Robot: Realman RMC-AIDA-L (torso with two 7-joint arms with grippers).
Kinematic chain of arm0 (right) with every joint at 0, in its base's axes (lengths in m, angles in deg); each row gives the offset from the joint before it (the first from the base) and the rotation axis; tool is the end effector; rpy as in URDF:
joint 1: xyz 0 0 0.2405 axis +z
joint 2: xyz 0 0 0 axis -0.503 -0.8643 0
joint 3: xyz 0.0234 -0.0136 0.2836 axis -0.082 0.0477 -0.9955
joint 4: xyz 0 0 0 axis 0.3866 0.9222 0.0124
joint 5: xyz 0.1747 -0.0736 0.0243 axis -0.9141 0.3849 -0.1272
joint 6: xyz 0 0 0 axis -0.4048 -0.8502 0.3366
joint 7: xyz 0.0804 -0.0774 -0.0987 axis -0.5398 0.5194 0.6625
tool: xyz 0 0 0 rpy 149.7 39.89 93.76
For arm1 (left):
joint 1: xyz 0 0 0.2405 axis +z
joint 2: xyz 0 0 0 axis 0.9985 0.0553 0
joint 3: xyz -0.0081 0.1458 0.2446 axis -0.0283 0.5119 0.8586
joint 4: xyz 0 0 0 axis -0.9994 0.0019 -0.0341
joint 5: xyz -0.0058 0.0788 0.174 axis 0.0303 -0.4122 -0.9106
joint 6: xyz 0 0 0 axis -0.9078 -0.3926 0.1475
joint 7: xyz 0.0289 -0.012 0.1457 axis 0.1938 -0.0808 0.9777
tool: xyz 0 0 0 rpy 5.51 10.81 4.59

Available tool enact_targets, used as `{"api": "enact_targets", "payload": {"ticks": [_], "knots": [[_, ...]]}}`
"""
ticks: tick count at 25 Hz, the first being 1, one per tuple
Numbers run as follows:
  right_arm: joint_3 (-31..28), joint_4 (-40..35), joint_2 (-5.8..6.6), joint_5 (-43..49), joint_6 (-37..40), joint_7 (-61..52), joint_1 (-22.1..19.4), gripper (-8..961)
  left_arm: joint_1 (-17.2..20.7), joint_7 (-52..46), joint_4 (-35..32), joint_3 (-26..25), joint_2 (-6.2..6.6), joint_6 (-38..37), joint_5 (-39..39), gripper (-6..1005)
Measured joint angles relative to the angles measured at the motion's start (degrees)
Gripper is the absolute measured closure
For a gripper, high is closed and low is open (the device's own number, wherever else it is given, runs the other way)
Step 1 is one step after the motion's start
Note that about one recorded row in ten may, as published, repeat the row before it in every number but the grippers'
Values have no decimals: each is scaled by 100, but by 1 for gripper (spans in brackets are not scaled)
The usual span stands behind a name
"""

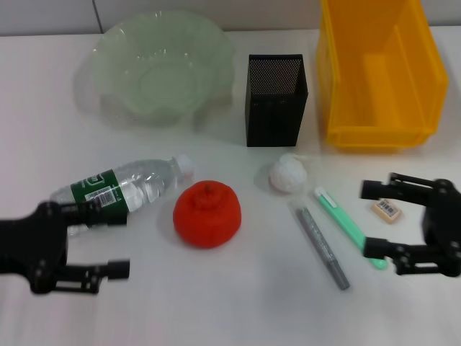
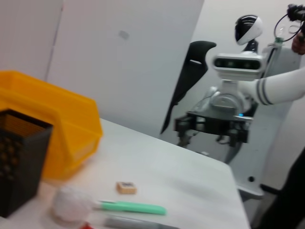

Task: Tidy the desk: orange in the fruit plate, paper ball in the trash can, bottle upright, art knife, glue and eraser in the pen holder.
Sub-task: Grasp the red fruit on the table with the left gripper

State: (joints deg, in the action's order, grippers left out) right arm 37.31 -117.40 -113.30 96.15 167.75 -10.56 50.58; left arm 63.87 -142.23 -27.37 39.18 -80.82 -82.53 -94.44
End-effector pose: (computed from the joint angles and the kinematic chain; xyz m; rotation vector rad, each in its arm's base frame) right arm 0.2908 0.2385 0.0126 -2.8088 0.4533 1.0180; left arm -0.3090 0.2449 0.0301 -2.9682 -0.5662 -0.8493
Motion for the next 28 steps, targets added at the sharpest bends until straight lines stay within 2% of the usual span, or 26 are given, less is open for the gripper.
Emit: {"api": "enact_targets", "payload": {"ticks": [4, 5, 6, 10, 15, 20, 28], "knots": [[-81, -418, 15, -24, 174, -114, -251, 114, -138, -52, -439, -199, -209, 162, 11, 172], [-248, -749, 16, -26, 312, -268, -407, 114, -229, 2, -604, -228, -397, 408, 11, 172], [-248, -749, 16, -26, 312, -268, -407, 114, -229, 2, -604, -228, -397, 408, 11, 172], [-714, -1346, 12, -5, 657, -499, -667, 114, -445, 303, -537, -139, -676, 1225, 12, 171], [-1079, -1542, -15, -3, 882, -529, -758, 114, -735, 441, 11, -12, -676, 1962, -1, 171], [-1110, -1529, -24, -8, 915, -582, -765, 115, -771, 710, 212, 97, -699, 2167, 1, 171], [-1089, -1498, -32, -32, 883, -658, -694, 115, -848, 1559, 1160, 137, -721, 2993, 146, 172]]}}
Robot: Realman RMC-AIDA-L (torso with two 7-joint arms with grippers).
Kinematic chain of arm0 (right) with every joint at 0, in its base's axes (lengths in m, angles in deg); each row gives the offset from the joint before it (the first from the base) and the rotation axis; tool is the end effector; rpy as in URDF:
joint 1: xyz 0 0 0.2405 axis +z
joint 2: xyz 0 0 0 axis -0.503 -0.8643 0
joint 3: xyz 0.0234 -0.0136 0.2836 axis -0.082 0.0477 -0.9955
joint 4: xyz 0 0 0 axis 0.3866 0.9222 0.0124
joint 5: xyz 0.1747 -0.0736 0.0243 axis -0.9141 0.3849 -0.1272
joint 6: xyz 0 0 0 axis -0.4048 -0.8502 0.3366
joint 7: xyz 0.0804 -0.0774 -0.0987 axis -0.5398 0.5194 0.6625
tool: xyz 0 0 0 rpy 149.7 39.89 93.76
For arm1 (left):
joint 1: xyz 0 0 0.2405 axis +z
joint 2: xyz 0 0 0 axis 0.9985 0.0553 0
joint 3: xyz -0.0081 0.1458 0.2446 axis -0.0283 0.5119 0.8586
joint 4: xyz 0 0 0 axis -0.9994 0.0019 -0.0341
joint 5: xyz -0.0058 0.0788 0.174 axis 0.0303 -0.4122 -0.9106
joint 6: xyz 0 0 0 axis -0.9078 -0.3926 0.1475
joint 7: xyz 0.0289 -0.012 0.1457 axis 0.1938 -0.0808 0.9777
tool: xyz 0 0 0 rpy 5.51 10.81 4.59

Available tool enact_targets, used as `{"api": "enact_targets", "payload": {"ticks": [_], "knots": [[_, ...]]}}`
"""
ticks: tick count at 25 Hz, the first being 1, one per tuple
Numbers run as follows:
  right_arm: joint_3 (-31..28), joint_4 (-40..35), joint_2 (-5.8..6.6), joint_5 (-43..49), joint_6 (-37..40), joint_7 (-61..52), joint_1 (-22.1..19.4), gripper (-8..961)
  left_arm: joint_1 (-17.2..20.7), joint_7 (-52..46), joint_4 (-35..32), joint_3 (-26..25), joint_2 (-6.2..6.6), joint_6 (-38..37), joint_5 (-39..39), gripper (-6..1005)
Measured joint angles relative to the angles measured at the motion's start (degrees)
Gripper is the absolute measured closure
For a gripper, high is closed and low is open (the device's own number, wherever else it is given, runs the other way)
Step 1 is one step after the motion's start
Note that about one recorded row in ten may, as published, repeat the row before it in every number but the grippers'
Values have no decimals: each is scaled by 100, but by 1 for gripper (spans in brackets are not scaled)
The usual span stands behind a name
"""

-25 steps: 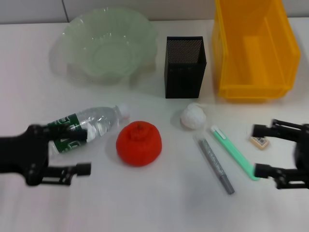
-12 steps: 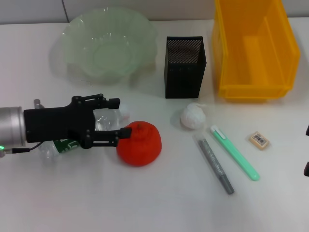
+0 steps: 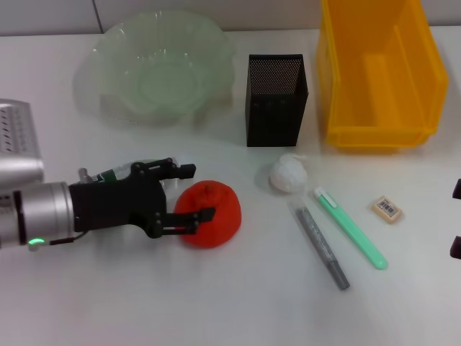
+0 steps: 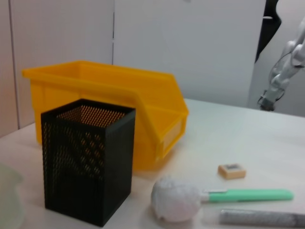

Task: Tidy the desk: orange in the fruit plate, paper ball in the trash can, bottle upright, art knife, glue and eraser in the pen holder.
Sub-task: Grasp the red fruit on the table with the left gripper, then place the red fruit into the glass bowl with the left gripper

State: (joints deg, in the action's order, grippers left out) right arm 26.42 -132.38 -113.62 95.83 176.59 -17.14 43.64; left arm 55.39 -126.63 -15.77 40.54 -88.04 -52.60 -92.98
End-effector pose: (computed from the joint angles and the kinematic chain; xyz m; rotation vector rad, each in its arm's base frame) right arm 0.3126 0.2011 0.0660 -2.6604 0.5083 0.9286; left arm -0.2892 0.3075 -0.0618 -2.7883 -0.3616 -0.6304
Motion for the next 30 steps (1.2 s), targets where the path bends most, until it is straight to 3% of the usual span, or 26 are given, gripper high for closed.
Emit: {"api": "enact_targets", "payload": {"ticks": [4, 13, 19, 30], "knots": [[4, 5, -7, -6, -30, -1, 70, 115, -87, 297, 365, 0, -5, 352, 72, 172], [20, 54, -17, -11, -134, -1, 215, 116, -85, 430, 442, 163, -16, 386, 128, 172], [-27, 79, -21, -17, -154, -52, 279, 116, -84, 478, 489, 230, -21, 460, 134, 254], [15, 175, -20, -17, -222, -47, 286, 116, -13, 867, 504, 205, -20, 376, 228, 670]]}}
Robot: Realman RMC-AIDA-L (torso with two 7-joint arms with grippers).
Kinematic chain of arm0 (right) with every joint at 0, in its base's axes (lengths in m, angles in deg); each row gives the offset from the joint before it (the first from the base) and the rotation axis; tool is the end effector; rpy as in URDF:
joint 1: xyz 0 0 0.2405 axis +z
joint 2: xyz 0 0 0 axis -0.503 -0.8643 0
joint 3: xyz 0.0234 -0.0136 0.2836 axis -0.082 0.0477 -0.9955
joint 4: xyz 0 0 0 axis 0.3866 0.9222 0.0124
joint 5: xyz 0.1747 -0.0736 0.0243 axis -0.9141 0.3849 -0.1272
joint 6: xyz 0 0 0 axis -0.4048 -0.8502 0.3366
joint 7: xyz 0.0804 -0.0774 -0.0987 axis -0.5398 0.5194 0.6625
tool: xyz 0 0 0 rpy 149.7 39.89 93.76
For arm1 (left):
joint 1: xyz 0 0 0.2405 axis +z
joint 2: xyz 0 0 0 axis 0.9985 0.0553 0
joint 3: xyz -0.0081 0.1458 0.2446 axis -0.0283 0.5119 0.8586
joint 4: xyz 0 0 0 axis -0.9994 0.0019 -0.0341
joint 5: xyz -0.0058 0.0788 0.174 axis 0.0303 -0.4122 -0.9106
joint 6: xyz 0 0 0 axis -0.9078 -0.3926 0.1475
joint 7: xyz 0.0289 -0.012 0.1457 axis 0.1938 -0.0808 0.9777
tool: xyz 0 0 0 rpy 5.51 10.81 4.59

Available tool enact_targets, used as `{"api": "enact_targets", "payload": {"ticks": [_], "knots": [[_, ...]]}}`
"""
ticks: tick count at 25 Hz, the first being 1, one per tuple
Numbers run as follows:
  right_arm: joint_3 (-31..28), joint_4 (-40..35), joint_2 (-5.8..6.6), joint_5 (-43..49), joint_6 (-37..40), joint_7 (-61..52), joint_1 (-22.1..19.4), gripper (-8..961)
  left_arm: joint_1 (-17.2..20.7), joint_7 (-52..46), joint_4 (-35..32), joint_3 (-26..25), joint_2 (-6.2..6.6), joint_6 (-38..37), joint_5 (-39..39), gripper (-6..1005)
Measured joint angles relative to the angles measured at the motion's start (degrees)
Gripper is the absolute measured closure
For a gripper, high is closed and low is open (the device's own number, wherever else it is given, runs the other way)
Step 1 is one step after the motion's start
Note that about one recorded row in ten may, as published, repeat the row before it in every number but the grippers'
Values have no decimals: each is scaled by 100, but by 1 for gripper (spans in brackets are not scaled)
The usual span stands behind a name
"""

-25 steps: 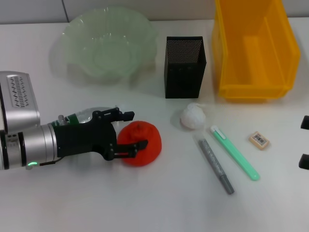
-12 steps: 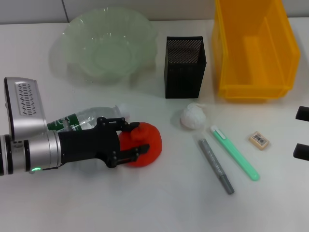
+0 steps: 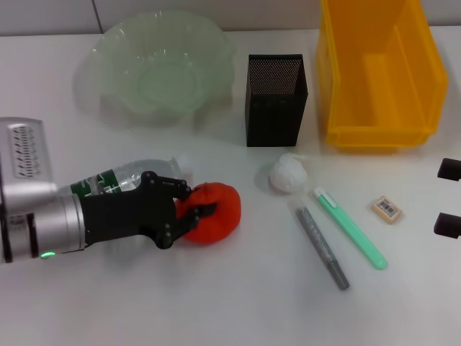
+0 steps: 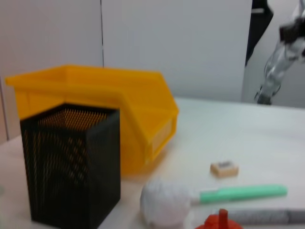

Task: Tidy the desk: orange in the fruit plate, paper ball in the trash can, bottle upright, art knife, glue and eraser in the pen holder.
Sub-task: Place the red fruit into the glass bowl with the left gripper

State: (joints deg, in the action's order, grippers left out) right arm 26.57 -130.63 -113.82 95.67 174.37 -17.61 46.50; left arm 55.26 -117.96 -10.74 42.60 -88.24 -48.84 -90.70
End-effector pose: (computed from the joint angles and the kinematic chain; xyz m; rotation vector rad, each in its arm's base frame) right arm 0.3047 0.2202 0.0610 -2.6556 0.4934 0.9545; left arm -0.2920 0.3009 -0.0786 -2.7853 -0.2528 -0.5977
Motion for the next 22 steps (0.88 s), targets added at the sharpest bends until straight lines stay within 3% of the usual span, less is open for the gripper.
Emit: {"api": "enact_targets", "payload": {"ticks": [1, 2, 6, 7, 9, 10, 12, 15, 17, 19, 20, 21, 22], "knots": [[-5, 17, 0, 0, 0, 9, 3, 116, 0, 0, 0, 0, 0, 0, 0, 737], [-10, 60, 0, 0, 0, 21, 13, 116, 144, -179, -196, -90, 55, -709, 345, 805], [11, 82, 0, 0, 0, 26, 18, 117, 192, -268, -310, -107, 61, -863, 453, 825], [14, 92, 0, 0, -1, 29, 18, 117, 366, -824, -940, -137, 64, -1223, 971, 829], [17, 116, 0, 0, -1, 33, 18, 117, 407, -1057, -1203, -139, 64, -1228, 1189, 839], [18, 126, 0, 0, 0, 35, 18, 117, 414, -1490, -1632, -139, 66, -1047, 1537, 844], [25, 151, 0, 0, 0, 46, 18, 117, 324, -1657, -1783, -127, 63, -731, 1686, 854], [33, 162, 0, 0, 2, 51, 31, 117, 271, -1692, -1821, -115, 59, -556, 1746, 871], [35, 167, 0, 1, 20, 57, 60, 117, -61, -1721, -1779, -15, 27, 186, 1859, 883], [35, 167, 0, 2, 24, 58, 72, 117, -61, -1721, -1779, -15, 27, 186, 1859, 894], [35, 167, 0, 3, 25, 58, 84, 117, -279, -1738, -1648, 20, 16, 639, 1865, 900], [34, 166, 0, 4, 27, 59, 94, 117, -279, -1738, -1648, 20, 16, 639, 1865, 913], [34, 167, 0, 5, 31, 60, 111, 117, -760, -1733, -1270, 50, 1, 1707, 1884, 927]]}}
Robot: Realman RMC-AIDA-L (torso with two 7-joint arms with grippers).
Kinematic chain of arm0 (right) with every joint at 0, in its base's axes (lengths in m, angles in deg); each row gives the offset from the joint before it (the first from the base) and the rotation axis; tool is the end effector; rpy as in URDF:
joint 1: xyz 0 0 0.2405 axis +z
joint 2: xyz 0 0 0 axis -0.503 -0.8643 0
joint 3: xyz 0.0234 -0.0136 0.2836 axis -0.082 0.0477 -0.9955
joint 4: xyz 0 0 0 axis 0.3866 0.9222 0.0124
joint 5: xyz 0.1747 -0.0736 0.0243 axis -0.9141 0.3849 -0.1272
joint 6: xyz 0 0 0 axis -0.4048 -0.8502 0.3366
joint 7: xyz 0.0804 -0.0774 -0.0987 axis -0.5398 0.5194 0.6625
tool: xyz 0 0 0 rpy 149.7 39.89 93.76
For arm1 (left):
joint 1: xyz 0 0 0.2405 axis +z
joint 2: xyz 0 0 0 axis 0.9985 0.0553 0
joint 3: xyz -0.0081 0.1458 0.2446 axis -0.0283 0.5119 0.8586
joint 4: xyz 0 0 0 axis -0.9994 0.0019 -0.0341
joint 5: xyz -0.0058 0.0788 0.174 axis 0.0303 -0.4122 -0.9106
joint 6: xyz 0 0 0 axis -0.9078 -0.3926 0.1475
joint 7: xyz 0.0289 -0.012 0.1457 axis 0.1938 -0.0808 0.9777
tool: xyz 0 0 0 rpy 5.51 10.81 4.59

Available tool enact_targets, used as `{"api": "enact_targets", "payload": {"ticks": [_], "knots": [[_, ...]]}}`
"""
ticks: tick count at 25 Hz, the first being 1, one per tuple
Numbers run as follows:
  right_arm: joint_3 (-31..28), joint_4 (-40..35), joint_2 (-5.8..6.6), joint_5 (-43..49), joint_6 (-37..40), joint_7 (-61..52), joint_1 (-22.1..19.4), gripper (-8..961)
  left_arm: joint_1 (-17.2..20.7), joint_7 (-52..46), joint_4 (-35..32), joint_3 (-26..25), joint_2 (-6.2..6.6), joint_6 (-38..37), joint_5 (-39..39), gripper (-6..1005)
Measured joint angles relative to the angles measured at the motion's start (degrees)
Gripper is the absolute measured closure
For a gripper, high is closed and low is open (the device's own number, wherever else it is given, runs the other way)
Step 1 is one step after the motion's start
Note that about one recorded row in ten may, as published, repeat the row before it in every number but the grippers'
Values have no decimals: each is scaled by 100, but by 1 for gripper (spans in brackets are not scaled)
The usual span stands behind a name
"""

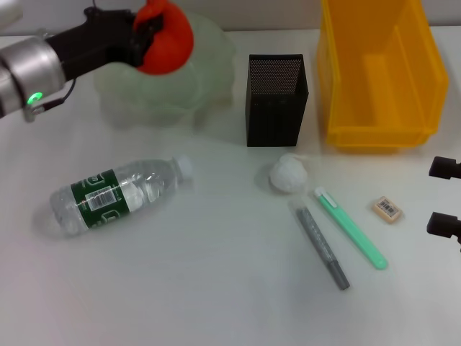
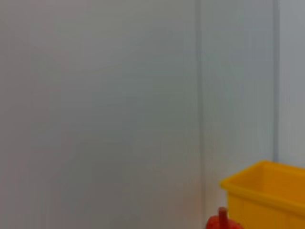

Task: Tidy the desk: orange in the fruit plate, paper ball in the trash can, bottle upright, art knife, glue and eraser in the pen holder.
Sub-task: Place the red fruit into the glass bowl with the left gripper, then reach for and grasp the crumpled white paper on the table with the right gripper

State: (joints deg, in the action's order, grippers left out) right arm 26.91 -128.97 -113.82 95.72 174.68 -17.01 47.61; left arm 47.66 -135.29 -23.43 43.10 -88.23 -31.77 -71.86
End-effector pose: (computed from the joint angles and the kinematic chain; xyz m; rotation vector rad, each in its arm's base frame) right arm 0.2999 0.2243 0.0568 -2.6738 0.4752 0.9915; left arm -0.2420 0.4216 -0.0072 -2.3045 -0.4183 -0.6836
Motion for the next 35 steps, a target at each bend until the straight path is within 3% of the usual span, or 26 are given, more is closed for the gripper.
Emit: {"api": "enact_targets", "payload": {"ticks": [8, 9, 10, 19, 24, 28, 31, 32, 33, 34, 35], "knots": [[82, 54, 0, 3, -23, 7, 52, 118, -281, -47, 260, 162, -7, 858, 187, 941], [89, 61, 0, 3, -30, 16, 52, 118, -313, -53, 342, 266, -12, 1223, 454, 941], [87, 73, 0, 4, -51, 43, 52, 118, -333, -52, 405, 448, -9, 1504, 670, 916], [88, 242, 0, 4, -203, 133, 82, 118, -308, -83, 392, 475, 0, 1432, 674, 659], [79, 254, 0, 3, -269, 80, 157, 118, -1, -386, 86, 568, 68, 178, 553, 471], [84, -55, 4, 4, -263, -460, 285, 118, 664, -809, -710, 988, 128, -1399, 458, 289], [251, -640, 0, 17, -229, -1207, 377, 118, 1154, -969, -1182, 1204, 213, -2457, 452, 140], [380, -930, -2, 17, -226, -1551, 393, 119, 1154, -969, -1182, 1204, 213, -2457, 452, 140], [540, -1260, -5, 23, -238, -1908, 410, 119, 1452, -1009, -1397, 1281, 307, -3199, 437, 140], [698, -1569, -4, 53, -256, -2263, 432, 119, 1542, -1008, -1447, 1295, 340, -3446, 426, 140], [1110, -2279, 1, 228, -300, -3057, 503, 119, 1631, -1004, -1472, 1296, 369, -3645, 420, 140]]}}
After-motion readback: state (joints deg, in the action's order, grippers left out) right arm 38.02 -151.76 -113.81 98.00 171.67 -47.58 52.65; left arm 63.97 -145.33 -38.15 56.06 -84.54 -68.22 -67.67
